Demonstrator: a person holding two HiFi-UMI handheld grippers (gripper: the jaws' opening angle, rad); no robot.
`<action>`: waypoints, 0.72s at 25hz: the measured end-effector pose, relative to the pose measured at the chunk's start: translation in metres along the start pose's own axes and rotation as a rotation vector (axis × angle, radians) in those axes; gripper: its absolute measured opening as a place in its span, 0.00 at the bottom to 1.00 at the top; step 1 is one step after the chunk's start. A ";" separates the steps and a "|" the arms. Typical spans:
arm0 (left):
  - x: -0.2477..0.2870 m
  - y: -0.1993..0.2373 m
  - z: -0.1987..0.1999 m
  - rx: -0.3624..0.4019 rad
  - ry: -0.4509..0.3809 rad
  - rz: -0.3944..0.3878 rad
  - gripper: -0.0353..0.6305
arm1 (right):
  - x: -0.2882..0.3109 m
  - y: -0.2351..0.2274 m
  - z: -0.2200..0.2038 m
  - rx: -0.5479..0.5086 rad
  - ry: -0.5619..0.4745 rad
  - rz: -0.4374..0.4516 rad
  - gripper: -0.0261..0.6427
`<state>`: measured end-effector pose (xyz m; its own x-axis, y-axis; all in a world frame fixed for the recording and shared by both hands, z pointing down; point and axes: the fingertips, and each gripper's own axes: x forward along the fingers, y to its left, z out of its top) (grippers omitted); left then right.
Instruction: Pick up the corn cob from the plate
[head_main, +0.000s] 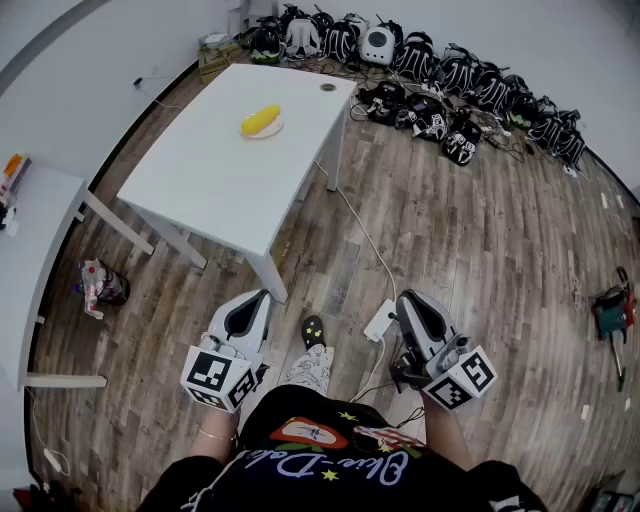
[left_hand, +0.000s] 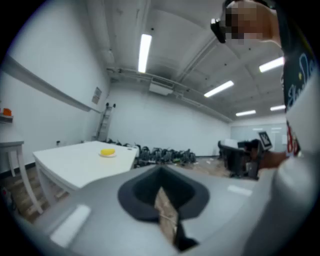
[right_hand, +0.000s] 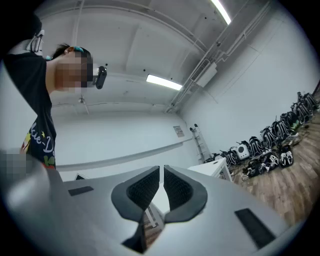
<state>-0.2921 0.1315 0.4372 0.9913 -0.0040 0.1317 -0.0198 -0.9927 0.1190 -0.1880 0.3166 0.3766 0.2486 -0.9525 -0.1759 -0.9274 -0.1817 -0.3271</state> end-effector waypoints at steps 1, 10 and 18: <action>0.018 0.009 0.004 0.010 0.005 -0.001 0.05 | 0.017 -0.011 0.006 -0.003 -0.004 0.018 0.06; 0.160 0.108 0.067 0.032 -0.045 0.022 0.05 | 0.193 -0.099 0.051 -0.033 -0.021 0.168 0.06; 0.251 0.166 0.080 -0.005 -0.026 0.141 0.05 | 0.315 -0.176 0.030 0.045 0.122 0.350 0.07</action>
<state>-0.0361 -0.0439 0.4109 0.9816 -0.1465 0.1224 -0.1597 -0.9814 0.1065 0.0616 0.0558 0.3510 -0.1188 -0.9777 -0.1731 -0.9365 0.1682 -0.3077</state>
